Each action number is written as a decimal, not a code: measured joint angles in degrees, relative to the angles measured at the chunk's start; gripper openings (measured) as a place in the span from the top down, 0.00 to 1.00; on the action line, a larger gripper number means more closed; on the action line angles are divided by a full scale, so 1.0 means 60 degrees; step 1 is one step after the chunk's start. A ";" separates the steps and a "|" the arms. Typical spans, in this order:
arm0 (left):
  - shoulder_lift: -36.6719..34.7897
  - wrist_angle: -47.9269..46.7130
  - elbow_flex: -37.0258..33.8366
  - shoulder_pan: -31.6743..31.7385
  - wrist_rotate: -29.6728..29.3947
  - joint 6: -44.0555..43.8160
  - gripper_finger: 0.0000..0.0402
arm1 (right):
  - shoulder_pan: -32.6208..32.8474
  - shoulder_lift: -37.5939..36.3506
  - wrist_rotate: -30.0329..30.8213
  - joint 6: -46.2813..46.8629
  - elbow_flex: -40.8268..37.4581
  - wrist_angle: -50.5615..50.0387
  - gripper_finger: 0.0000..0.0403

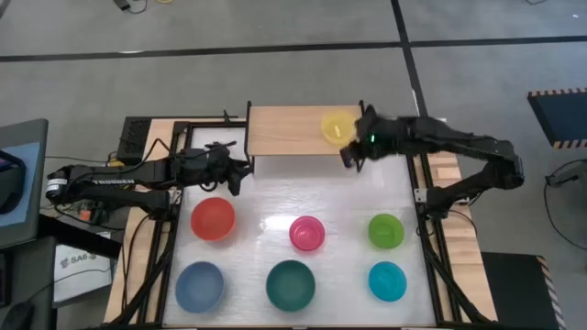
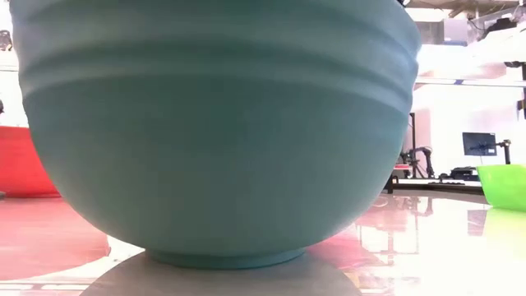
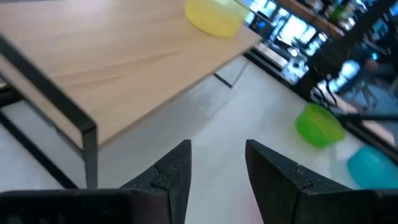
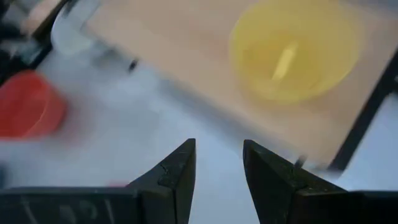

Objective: Place and stack bowls onto a shelf
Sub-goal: Stack the light blue bowl on top of the yellow bowl on the shelf

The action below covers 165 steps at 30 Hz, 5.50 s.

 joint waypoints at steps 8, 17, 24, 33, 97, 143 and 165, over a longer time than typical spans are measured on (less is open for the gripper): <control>0.0075 0.0036 0.0000 -0.0012 0.1135 0.2756 0.66 | 0.3181 0.1311 -0.0087 0.2746 -0.0004 -0.0458 0.61; 0.0379 0.0376 -0.0004 -0.0316 0.2502 0.2471 0.66 | 0.5464 0.3349 -0.2100 0.4754 -0.0007 -0.1888 0.61; 0.0379 0.0339 -0.0004 -0.1247 0.1607 0.1633 0.66 | 0.7187 0.3978 -0.4046 0.5123 -0.0503 -0.2288 0.62; 0.0379 0.0307 -0.0004 -0.2665 0.1175 -0.0141 0.66 | 0.8921 0.3923 -0.4852 0.7055 -0.1002 -0.0217 0.68; 0.0379 0.0299 -0.0004 -0.4191 -0.2482 -0.1618 0.66 | 0.9049 0.1475 -0.3870 0.7300 -0.5716 0.0667 0.51; 0.8327 -0.2191 0.7974 -0.1659 0.0007 0.2137 0.75 | 0.4019 0.1999 0.1416 0.3327 0.0226 -0.1894 0.95; 0.8335 -0.1986 0.7974 -0.1054 0.0680 0.2396 1.00 | 0.4019 0.1848 0.1717 0.2169 0.0922 -0.1607 0.82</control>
